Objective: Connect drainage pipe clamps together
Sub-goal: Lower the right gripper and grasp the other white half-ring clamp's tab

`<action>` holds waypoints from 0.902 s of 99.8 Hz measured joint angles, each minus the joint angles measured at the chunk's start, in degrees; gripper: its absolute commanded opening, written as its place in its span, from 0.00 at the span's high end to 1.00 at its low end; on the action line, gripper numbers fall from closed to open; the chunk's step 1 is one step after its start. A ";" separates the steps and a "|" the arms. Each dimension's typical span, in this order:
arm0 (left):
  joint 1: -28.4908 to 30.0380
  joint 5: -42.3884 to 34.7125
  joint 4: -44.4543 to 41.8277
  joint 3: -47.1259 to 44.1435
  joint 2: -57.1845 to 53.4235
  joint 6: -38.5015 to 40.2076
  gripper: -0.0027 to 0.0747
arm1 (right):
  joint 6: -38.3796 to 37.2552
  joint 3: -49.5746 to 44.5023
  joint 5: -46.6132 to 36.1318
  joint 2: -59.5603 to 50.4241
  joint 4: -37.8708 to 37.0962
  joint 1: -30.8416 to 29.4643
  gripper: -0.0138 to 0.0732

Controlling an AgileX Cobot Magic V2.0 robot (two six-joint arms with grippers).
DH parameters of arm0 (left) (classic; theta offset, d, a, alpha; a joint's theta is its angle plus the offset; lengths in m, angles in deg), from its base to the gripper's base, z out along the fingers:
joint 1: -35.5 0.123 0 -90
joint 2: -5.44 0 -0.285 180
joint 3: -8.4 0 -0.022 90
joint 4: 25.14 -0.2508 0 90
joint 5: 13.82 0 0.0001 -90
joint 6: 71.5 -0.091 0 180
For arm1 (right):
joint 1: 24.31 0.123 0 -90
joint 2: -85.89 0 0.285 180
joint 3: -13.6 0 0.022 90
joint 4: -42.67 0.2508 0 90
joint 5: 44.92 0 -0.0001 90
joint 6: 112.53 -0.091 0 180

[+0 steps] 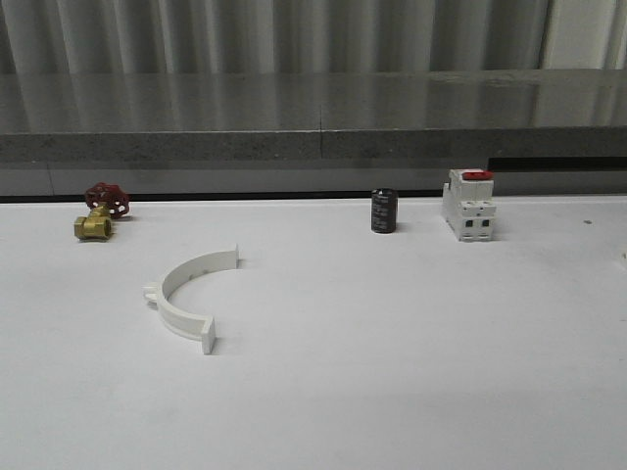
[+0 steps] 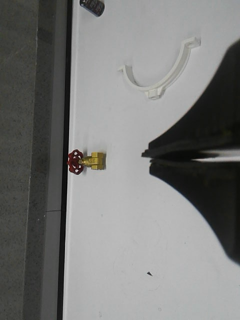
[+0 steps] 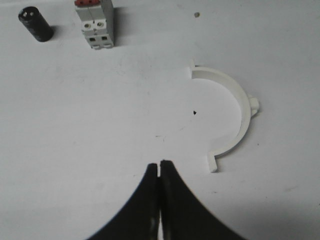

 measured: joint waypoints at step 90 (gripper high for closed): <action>0.00 0.00 0.04 0.00 0.00 0.00 0.99 | 0.00 21.74 17.49 18.59 -5.37 -0.41 0.30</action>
